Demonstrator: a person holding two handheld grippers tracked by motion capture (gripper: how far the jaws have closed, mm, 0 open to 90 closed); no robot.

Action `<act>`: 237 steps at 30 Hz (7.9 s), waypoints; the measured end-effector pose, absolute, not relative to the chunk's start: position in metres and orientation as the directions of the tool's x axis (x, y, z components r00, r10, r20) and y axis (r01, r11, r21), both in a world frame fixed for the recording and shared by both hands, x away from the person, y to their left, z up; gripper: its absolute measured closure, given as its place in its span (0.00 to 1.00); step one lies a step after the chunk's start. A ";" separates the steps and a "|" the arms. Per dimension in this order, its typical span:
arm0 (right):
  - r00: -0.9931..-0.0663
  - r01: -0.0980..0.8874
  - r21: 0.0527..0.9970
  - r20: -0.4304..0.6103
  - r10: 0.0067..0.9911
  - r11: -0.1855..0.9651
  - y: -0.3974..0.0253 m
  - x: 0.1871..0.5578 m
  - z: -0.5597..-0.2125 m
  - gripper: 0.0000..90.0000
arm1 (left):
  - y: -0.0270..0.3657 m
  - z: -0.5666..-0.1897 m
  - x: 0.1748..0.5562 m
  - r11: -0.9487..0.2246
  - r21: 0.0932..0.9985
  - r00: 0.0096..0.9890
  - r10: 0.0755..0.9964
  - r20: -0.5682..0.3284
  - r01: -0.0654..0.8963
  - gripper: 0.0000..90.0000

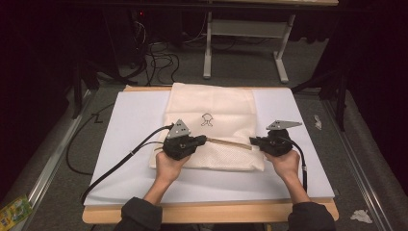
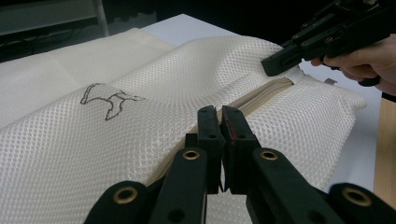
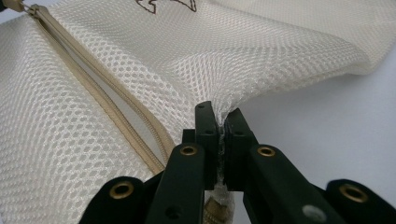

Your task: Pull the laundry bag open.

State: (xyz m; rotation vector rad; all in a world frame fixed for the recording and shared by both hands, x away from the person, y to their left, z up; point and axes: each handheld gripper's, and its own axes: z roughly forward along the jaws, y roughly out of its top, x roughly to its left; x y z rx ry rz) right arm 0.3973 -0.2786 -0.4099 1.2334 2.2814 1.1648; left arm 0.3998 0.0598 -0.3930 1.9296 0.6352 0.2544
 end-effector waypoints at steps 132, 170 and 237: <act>-0.554 0.577 0.747 0.061 0.831 0.330 -0.291 0.399 -0.414 0.98 | 0.169 -0.384 0.392 -0.193 0.909 0.706 0.694 -0.139 0.368 0.97; -0.543 0.577 0.743 0.038 0.839 0.339 -0.293 0.403 -0.403 0.98 | 0.193 -0.390 0.391 -0.182 0.903 0.675 0.724 -0.145 0.388 0.97; -0.497 0.638 0.725 0.129 0.858 0.260 -0.306 0.397 -0.436 0.97 | 0.197 -0.428 0.386 -0.242 0.845 0.640 0.755 -0.145 0.477 0.97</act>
